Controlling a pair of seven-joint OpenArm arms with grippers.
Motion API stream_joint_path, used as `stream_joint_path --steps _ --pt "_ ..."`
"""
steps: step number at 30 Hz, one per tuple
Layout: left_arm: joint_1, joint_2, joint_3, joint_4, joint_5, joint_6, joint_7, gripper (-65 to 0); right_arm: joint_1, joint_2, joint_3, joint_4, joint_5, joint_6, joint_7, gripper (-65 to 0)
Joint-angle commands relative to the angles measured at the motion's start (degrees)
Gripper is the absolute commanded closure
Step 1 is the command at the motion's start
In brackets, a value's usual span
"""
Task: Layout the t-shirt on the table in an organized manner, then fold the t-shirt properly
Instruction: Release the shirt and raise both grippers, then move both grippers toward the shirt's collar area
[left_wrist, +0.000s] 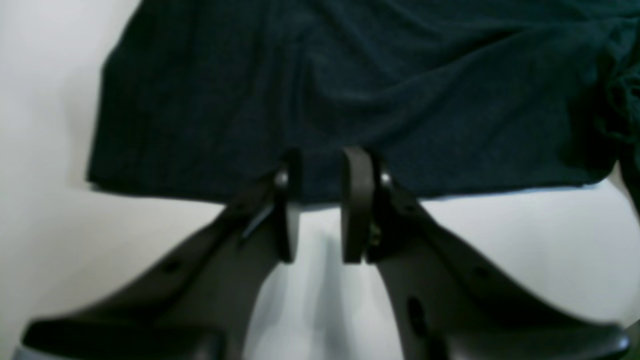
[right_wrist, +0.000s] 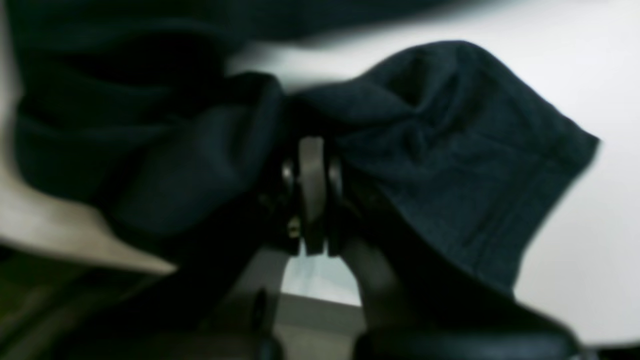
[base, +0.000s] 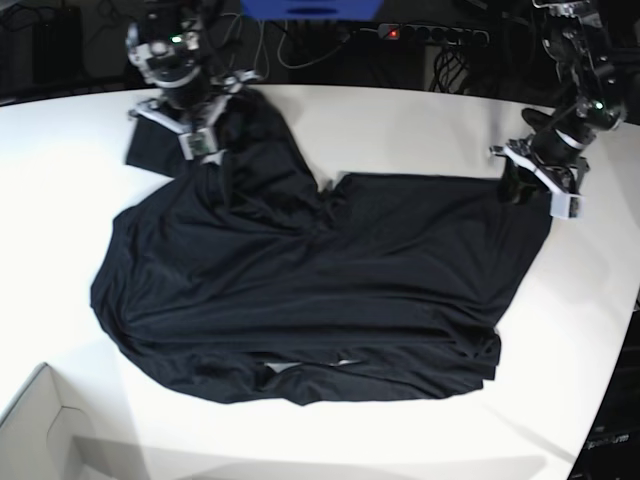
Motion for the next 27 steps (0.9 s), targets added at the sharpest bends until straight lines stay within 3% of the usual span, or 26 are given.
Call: stream_joint_path --steps 1,11,15,21,27 --pt "-0.5 -0.9 -2.5 1.7 -0.8 0.1 -1.1 -13.8 -1.1 -0.5 -2.2 -0.6 0.2 1.8 -4.8 0.0" --pt "1.1 -2.7 -13.6 1.6 -0.8 0.0 -0.9 -13.9 3.9 -0.9 -25.3 -3.2 0.4 1.7 -4.9 0.0" --pt "3.2 -3.6 -15.2 1.7 -0.8 0.0 -0.9 -13.9 9.9 -3.8 -30.8 -10.6 0.0 1.7 -4.8 0.0" --pt "7.3 -3.2 -18.6 3.0 -0.9 0.0 -0.9 -13.9 18.9 -3.8 -30.8 -18.1 1.7 1.7 -4.8 0.0" --pt "10.0 -3.0 -16.7 3.8 -0.9 0.0 -0.9 -13.9 24.7 -3.8 -30.8 -18.3 1.8 1.7 -4.3 0.0"
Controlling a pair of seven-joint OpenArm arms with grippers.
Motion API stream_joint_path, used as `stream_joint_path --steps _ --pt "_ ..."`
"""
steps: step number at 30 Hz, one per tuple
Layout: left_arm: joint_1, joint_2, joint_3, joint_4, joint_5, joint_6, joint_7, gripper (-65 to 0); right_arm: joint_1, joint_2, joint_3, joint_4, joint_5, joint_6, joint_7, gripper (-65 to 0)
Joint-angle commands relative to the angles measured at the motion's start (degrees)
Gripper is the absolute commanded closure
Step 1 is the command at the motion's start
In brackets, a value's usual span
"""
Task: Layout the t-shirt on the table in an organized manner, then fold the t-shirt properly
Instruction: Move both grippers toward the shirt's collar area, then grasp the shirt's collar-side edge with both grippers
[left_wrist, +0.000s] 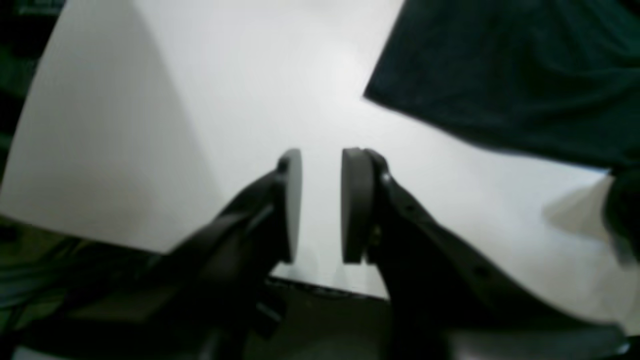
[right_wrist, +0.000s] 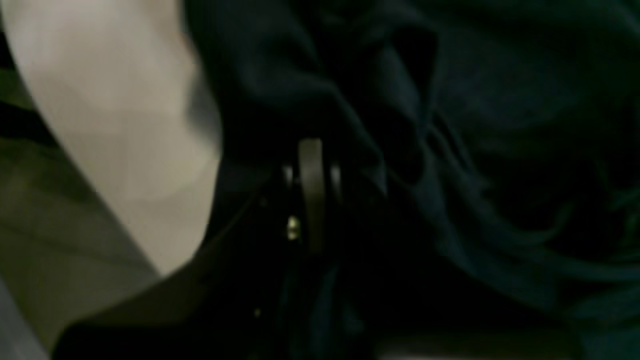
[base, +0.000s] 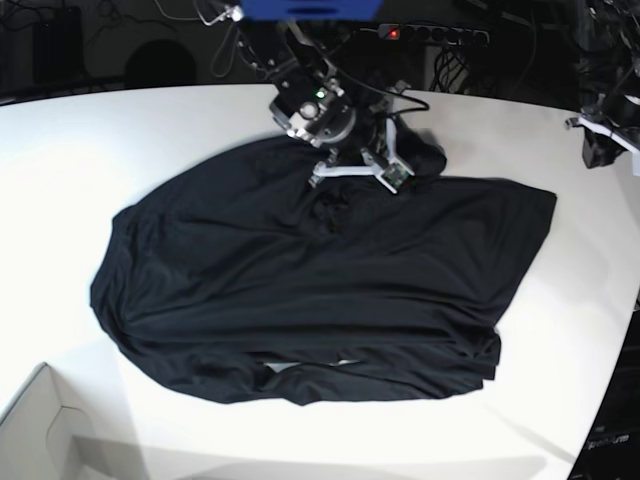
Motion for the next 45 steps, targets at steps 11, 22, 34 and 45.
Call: stream_joint_path --steps 11,22,34,45 --pt "1.9 -0.8 19.4 8.1 -0.7 -0.5 -0.4 -13.9 7.3 -0.7 -1.9 3.0 -0.2 0.3 0.7 0.0" --pt "3.1 -1.4 37.1 18.2 -0.2 -0.5 -0.4 -13.9 6.8 -0.7 -2.1 12.5 -0.3 0.3 0.6 0.0" --pt "-4.8 -1.4 44.1 5.9 0.1 -0.4 -0.4 -13.9 5.7 5.3 7.2 15.2 -0.3 0.3 0.6 0.0" --pt "-3.0 -6.7 32.2 0.4 12.8 -0.5 -0.6 -13.8 2.1 7.1 18.7 15.2 -0.3 0.3 0.7 0.0"
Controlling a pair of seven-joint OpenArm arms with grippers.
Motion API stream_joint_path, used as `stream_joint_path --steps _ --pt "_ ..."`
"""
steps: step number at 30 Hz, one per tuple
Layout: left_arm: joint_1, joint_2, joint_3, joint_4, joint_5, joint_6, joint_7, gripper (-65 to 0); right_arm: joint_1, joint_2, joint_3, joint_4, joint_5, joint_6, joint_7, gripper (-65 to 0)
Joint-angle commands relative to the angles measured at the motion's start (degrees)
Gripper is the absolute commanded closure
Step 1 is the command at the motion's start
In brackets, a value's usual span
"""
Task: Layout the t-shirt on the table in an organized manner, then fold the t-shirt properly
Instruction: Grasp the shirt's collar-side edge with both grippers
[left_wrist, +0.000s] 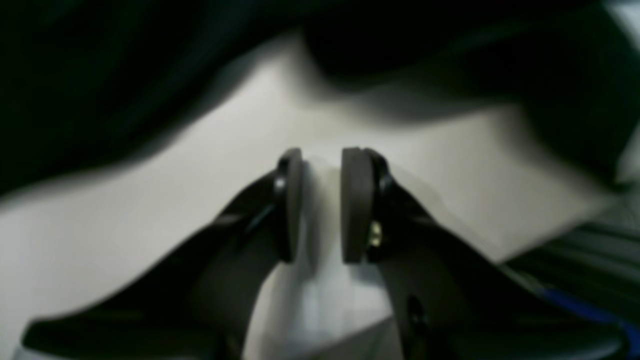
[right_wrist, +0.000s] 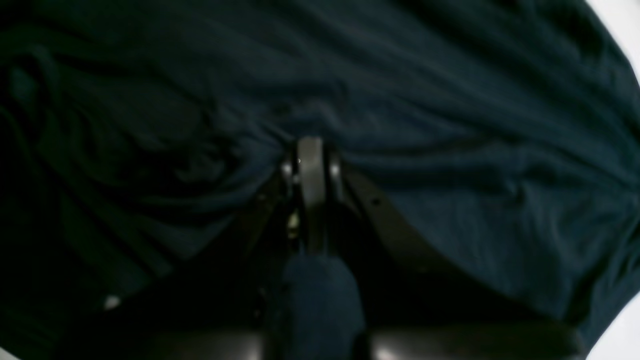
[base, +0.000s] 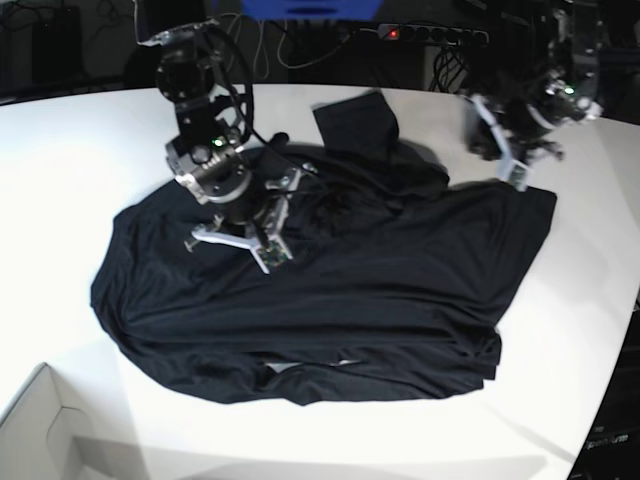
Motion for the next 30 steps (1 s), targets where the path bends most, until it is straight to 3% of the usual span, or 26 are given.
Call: stream_joint_path --steps 1,4,7,12,15,19,23,26,30 --pt "-0.1 -0.6 -1.8 0.9 -0.4 0.0 0.0 -13.8 -0.1 -0.3 0.7 1.1 0.1 0.1 1.1 0.0" --pt "-0.1 -0.5 -5.7 1.8 -1.0 -0.1 0.0 -13.8 -1.6 -0.3 1.7 1.1 0.1 0.1 1.2 0.0" --pt "0.2 -0.4 -5.5 5.6 -4.6 -0.1 0.1 -13.8 -2.1 -0.3 1.8 1.1 0.1 0.1 1.3 0.0" --pt "2.6 0.1 1.7 16.0 -9.6 0.6 0.1 -13.8 -2.0 0.4 6.0 1.2 0.0 0.1 1.3 0.0" --pt "3.2 2.6 7.4 20.2 -9.2 0.7 0.1 -13.8 -1.8 0.4 10.2 1.2 0.0 0.1 1.3 0.0" --pt "2.8 5.0 15.7 19.6 -4.6 0.7 0.1 -13.8 -1.8 2.0 13.3 1.6 0.1 1.9 1.3 0.0" --pt "0.5 6.9 24.8 15.3 6.5 0.8 0.1 -13.7 -1.8 2.1 17.1 1.6 0.1 5.9 1.1 0.0" --pt "-0.1 9.3 24.8 12.4 13.2 0.8 0.0 -13.6 -2.2 2.1 18.8 1.6 0.1 5.9 1.1 0.0" --pt "-0.2 11.0 20.0 11.2 17.7 0.6 0.0 -13.6 -3.3 3.1 19.8 1.6 0.0 5.9 1.3 0.0"
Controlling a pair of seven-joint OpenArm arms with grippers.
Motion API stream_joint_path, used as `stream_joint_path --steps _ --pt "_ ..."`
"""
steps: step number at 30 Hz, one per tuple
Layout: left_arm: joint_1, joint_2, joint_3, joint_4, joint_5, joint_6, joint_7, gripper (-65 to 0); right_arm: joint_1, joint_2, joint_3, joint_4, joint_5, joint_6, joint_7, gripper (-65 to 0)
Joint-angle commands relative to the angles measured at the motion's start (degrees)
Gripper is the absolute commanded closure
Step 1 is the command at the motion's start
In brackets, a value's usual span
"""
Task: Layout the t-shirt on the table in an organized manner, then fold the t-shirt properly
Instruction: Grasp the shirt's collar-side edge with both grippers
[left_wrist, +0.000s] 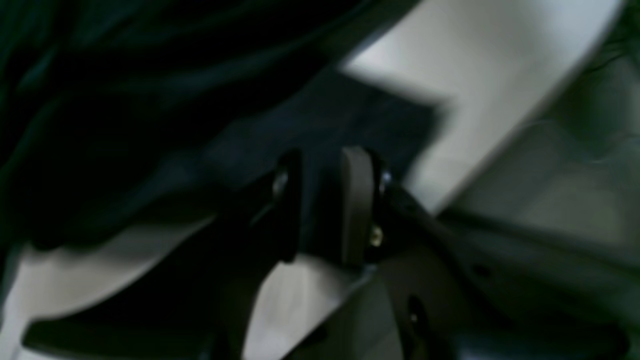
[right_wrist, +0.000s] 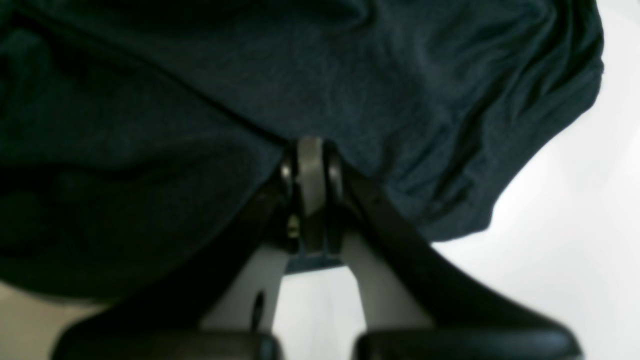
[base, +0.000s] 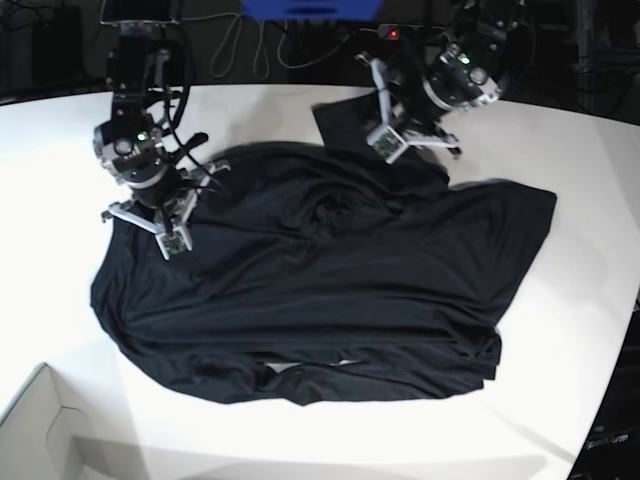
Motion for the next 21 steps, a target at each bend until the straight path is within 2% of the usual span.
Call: stream_joint_path --steps 1,8,12,15,17,19,21 --pt "-0.2 -0.2 -1.6 1.0 -0.7 -0.3 -1.5 -13.6 0.0 0.6 0.7 1.2 0.0 0.0 0.9 0.0" --pt "-1.9 -2.1 -12.4 -4.5 -0.7 -0.7 -1.6 -13.6 -0.5 0.7 1.7 1.2 0.0 0.1 0.9 0.0" --pt "-2.1 -5.0 -15.3 -7.1 -0.9 -0.7 -1.9 -13.6 -0.5 0.6 2.0 2.1 0.0 0.1 0.7 0.0" --pt "-1.3 -5.5 -17.5 -5.4 -1.0 -0.8 -1.6 -13.6 -0.5 0.6 1.9 2.6 0.0 0.1 0.6 0.0" --pt "0.1 -5.1 -18.8 -1.7 -1.1 -3.0 -1.6 -13.6 -0.5 0.5 1.8 2.7 0.0 0.1 0.6 0.0" --pt "2.0 -4.5 -19.6 4.0 -2.8 -7.8 -1.4 -13.6 -0.5 0.5 1.8 2.7 0.0 0.1 0.6 0.0" --pt "3.5 -3.3 -20.1 8.9 -4.3 -9.8 -0.7 -13.6 -0.5 0.5 1.8 2.7 0.0 0.1 0.6 0.0"
